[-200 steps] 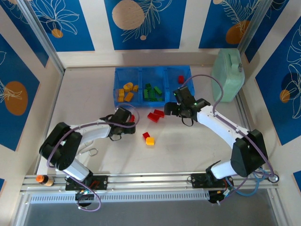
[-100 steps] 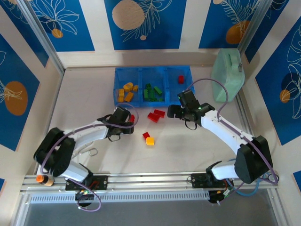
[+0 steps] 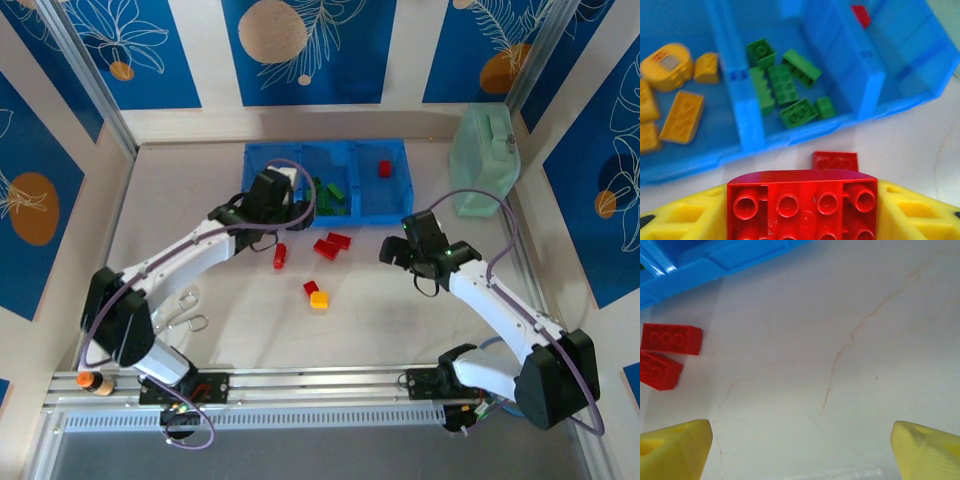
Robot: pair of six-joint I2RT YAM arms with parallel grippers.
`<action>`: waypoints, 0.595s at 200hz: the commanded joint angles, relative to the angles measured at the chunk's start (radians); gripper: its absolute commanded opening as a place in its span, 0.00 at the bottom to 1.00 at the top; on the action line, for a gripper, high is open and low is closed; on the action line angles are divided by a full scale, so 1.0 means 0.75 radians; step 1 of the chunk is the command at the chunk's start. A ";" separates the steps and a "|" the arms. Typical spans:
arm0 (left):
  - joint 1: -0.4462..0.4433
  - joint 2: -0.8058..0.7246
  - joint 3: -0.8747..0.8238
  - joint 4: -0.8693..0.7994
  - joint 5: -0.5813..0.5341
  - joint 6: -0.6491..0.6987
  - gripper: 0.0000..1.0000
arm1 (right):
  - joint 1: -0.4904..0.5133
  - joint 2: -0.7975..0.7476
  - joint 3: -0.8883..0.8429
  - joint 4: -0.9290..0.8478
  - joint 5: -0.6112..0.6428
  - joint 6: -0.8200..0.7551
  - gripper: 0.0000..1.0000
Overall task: Sort the legos into containers by color
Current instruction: Place the lego in the container.
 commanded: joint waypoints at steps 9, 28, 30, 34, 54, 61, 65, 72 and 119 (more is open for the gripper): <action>-0.045 0.220 0.306 -0.040 0.099 0.101 0.55 | 0.003 -0.119 -0.087 -0.006 -0.018 0.030 0.92; -0.056 0.381 0.488 -0.022 0.174 0.106 0.56 | 0.008 -0.214 -0.135 0.004 -0.013 0.033 0.92; -0.057 0.397 0.511 -0.022 0.184 0.107 0.56 | 0.008 -0.224 -0.140 0.004 -0.015 0.033 0.92; -0.059 0.439 0.556 -0.024 0.206 0.109 0.56 | 0.008 -0.243 -0.147 0.006 -0.016 0.033 0.92; -0.071 0.629 0.799 -0.092 0.274 0.124 0.56 | 0.008 -0.326 -0.182 0.006 -0.031 0.024 0.92; -0.076 0.688 0.887 -0.120 0.285 0.130 0.56 | 0.010 -0.347 -0.194 0.010 -0.042 0.020 0.92; -0.079 0.721 0.930 -0.133 0.295 0.134 0.55 | 0.009 -0.357 -0.203 0.013 -0.046 0.018 0.92; -0.084 0.772 0.998 -0.151 0.309 0.138 0.56 | 0.010 -0.373 -0.216 0.018 -0.055 0.015 0.92; -0.117 1.018 1.283 -0.153 0.370 0.142 0.56 | 0.010 -0.398 -0.265 0.039 -0.100 0.017 0.92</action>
